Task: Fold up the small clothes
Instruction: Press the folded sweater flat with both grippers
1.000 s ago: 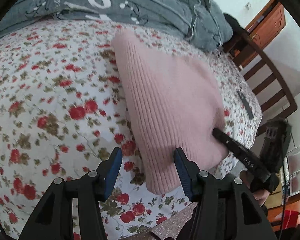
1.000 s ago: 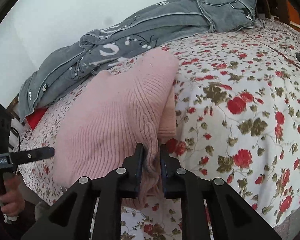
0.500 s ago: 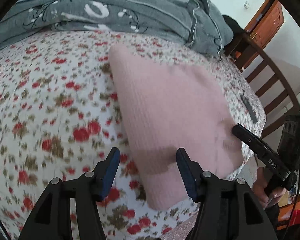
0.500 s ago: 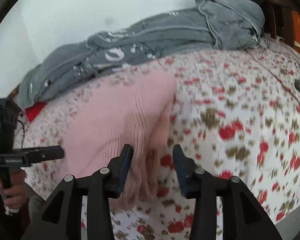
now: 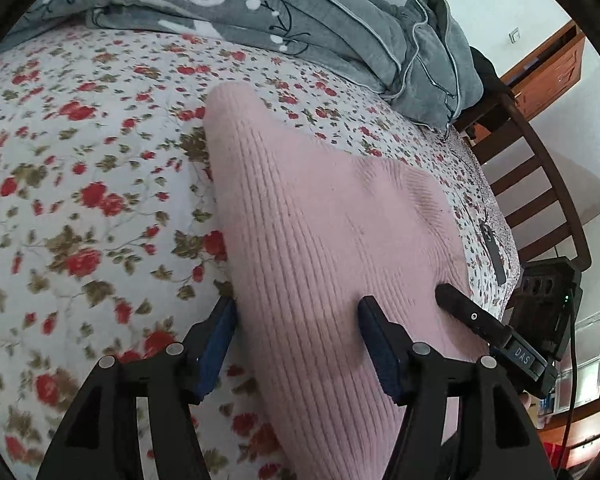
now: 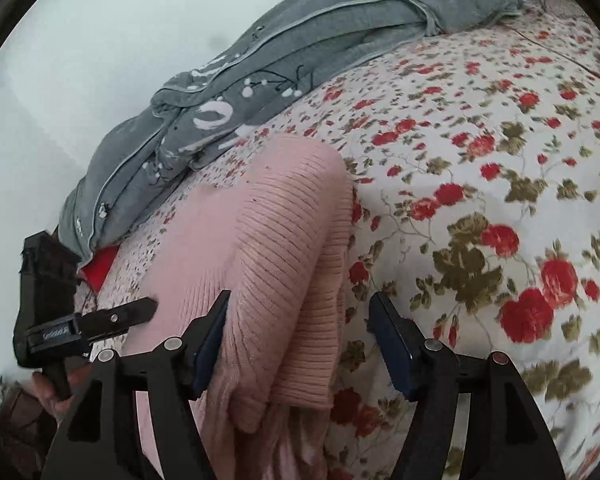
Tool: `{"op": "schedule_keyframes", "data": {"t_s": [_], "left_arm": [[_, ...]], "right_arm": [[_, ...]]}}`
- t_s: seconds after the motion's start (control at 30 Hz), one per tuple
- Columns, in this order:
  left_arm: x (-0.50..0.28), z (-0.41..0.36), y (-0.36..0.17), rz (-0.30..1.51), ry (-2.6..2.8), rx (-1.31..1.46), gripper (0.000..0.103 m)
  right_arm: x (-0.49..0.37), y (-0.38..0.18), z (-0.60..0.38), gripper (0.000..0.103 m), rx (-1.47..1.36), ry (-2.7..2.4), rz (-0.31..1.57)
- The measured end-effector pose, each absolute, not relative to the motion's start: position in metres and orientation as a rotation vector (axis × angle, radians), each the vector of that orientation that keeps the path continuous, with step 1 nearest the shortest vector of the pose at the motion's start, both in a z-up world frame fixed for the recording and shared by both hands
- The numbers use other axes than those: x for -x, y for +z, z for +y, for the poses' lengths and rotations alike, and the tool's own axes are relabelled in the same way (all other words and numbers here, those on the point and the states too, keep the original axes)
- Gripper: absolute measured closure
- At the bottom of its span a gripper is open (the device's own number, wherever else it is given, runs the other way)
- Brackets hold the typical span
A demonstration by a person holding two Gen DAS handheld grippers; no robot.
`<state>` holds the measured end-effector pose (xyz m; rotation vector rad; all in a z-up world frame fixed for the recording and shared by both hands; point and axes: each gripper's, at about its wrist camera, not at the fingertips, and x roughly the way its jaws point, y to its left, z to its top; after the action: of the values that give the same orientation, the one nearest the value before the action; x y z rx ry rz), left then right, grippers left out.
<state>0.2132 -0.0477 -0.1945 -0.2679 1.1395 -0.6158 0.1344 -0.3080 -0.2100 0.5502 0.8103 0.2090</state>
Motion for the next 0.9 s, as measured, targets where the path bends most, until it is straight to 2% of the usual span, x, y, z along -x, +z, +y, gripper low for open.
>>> {"op": "schedule_keyframes", "data": {"t_s": [0.17,0.4,0.43,0.47,0.57,0.7,0.9], "left_arm": [[-0.217,-0.053,-0.197,1.133,-0.629,0.256,0.043],[-0.215,-0.056,-0.193,1.106,-0.615,0.23,0.052],[-0.214,-0.057,-0.193,1.1,-0.614,0.227,0.054],[-0.213,-0.057,-0.192,1.091,-0.612,0.225,0.056],[-0.211,-0.053,-0.189,1.072,-0.614,0.233,0.062],[-0.207,-0.048,-0.181,1.046,-0.621,0.269,0.067],[-0.209,-0.033,-0.159,0.984,-0.634,0.346,0.069]], "right_arm": [[-0.143,-0.209,-0.302,0.037,-0.526,0.203,0.813],[-0.147,-0.211,-0.302,0.037,-0.517,0.22,0.817],[-0.148,-0.211,-0.302,0.041,-0.524,0.228,0.818],[-0.149,-0.212,-0.302,0.05,-0.538,0.247,0.818],[-0.149,-0.214,-0.305,0.06,-0.607,0.285,0.812],[-0.143,-0.209,-0.302,0.068,-0.614,0.276,0.786],[-0.143,-0.186,-0.293,0.076,-0.597,0.262,0.756]]}}
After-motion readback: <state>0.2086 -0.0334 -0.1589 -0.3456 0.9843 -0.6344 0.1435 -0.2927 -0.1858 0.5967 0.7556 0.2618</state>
